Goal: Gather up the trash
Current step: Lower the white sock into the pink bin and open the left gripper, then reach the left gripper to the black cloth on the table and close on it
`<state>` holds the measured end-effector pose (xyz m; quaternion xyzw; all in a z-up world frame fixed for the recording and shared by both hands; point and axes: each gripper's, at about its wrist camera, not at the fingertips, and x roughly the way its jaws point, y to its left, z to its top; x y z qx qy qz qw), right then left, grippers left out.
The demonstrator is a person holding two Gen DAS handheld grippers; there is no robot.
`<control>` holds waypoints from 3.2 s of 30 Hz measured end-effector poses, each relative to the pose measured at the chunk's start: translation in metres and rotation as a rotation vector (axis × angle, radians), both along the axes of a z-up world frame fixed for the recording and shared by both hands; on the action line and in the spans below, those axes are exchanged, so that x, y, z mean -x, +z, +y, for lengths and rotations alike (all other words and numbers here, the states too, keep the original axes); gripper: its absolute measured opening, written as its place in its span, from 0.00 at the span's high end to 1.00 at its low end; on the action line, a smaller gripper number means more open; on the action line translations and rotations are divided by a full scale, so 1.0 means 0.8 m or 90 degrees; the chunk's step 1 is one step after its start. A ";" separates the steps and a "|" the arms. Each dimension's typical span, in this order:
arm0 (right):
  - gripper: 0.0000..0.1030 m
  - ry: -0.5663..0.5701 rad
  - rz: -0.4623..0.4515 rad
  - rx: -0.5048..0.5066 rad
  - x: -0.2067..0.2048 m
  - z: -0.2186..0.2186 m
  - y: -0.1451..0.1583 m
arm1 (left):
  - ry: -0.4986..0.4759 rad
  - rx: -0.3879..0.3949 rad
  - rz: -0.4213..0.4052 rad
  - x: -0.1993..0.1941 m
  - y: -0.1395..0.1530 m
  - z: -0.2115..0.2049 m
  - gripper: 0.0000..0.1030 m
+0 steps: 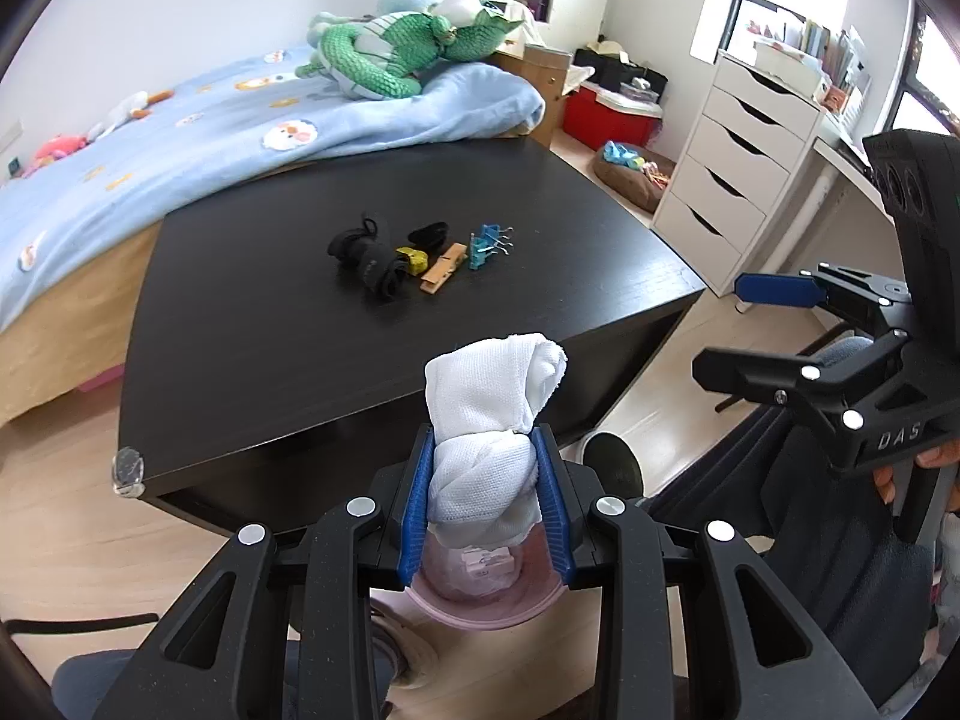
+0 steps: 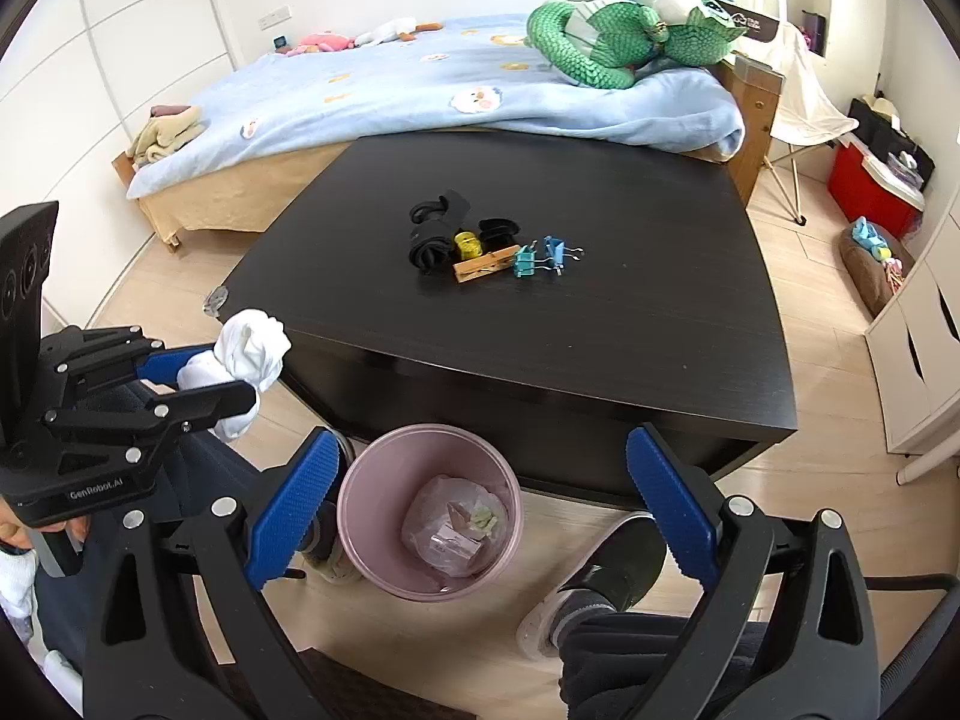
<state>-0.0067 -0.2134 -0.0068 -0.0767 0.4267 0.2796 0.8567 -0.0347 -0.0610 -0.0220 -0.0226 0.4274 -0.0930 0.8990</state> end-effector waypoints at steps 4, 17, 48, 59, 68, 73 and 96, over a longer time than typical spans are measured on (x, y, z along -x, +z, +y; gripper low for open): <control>0.07 -0.006 0.000 -0.003 -0.001 -0.006 0.000 | -0.009 -0.002 0.003 -0.002 -0.001 -0.006 0.69; 0.07 -0.008 0.006 -0.006 -0.006 -0.010 -0.002 | 0.011 0.004 0.001 -0.006 -0.006 -0.002 0.12; 0.03 -0.010 -0.005 -0.010 -0.051 0.011 0.007 | 0.087 0.038 0.007 -0.046 0.004 0.043 0.07; 0.03 -0.007 -0.008 0.015 -0.108 0.030 0.010 | 0.107 0.051 0.030 -0.112 0.003 0.064 0.07; 0.03 -0.015 0.016 0.020 -0.145 0.035 -0.014 | 0.145 0.080 0.091 -0.175 -0.013 0.080 0.07; 0.03 -0.025 0.033 0.020 -0.154 0.031 -0.032 | 0.171 0.099 0.124 -0.210 -0.023 0.088 0.07; 0.03 -0.032 0.042 0.016 -0.161 0.026 -0.047 | 0.291 0.115 0.267 -0.295 -0.099 0.107 0.14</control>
